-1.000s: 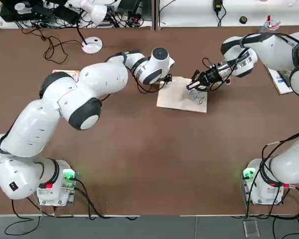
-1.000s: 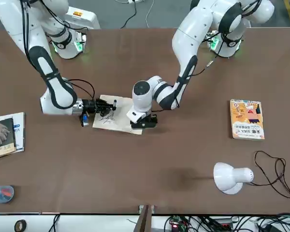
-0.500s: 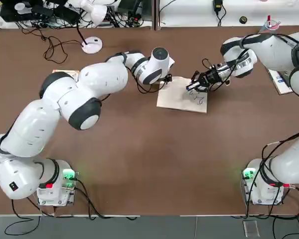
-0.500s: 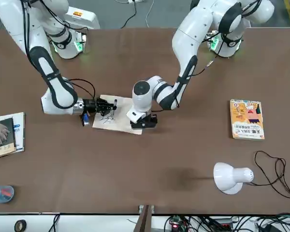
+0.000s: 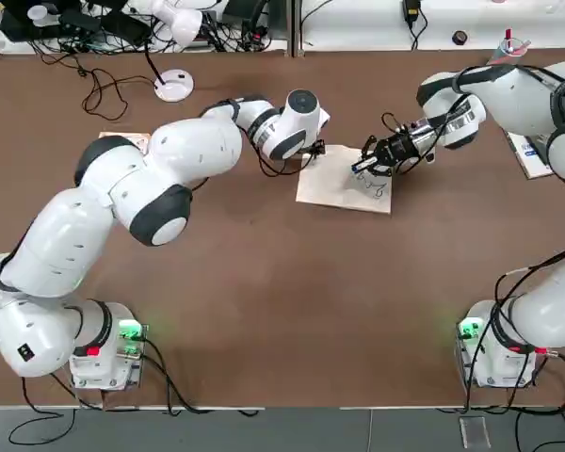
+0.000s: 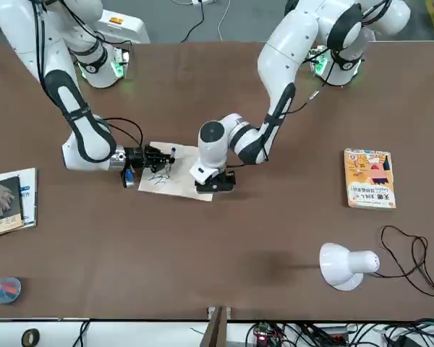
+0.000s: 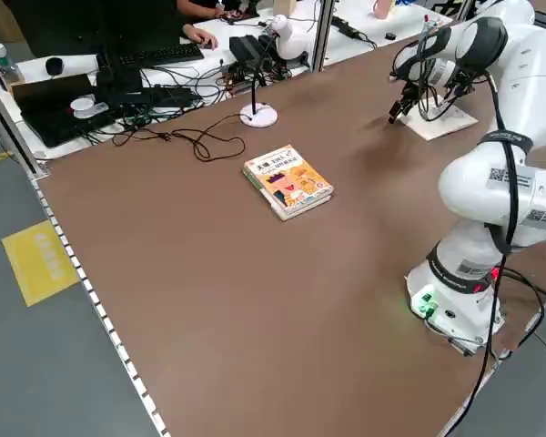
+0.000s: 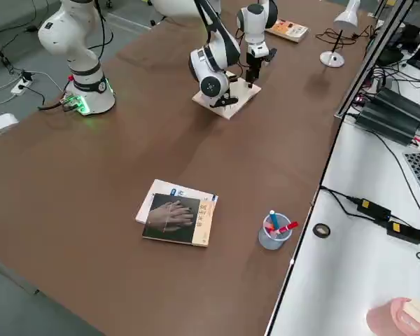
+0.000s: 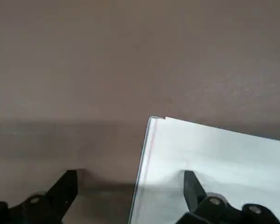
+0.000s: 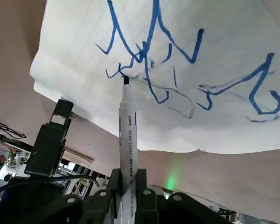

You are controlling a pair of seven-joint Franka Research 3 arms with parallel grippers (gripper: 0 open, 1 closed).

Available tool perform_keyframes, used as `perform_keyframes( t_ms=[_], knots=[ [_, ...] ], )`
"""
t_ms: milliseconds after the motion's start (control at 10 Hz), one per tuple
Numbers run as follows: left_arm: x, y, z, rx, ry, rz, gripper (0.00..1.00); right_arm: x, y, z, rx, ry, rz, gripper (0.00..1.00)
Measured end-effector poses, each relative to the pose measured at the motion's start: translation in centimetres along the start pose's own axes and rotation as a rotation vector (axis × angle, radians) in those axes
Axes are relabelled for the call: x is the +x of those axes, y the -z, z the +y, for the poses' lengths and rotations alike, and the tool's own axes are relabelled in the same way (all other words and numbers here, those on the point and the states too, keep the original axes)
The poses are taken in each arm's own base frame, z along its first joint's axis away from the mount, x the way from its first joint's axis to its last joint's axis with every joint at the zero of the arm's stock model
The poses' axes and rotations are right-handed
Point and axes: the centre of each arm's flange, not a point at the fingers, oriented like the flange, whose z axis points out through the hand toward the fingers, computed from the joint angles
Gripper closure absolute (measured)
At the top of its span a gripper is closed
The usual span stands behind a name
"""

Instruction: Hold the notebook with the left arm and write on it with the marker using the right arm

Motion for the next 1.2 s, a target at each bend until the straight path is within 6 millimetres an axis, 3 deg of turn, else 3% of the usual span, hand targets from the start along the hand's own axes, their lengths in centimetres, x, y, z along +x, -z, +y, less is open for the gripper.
perform_keyframes(
  t_ms=[700, 1200],
  knots=[
    [0.0, 0.0, 0.0, 0.0, 0.0, 0.0, 0.0, -1.0, -1.6, -0.1, 0.022, 0.001, -0.023, 0.83],
    [0.0, 0.0, 0.0, 0.0, 0.0, 0.0, 0.0, -1.1, -1.6, -0.3, 0.029, 0.007, -0.021, 0.83]
  ],
)
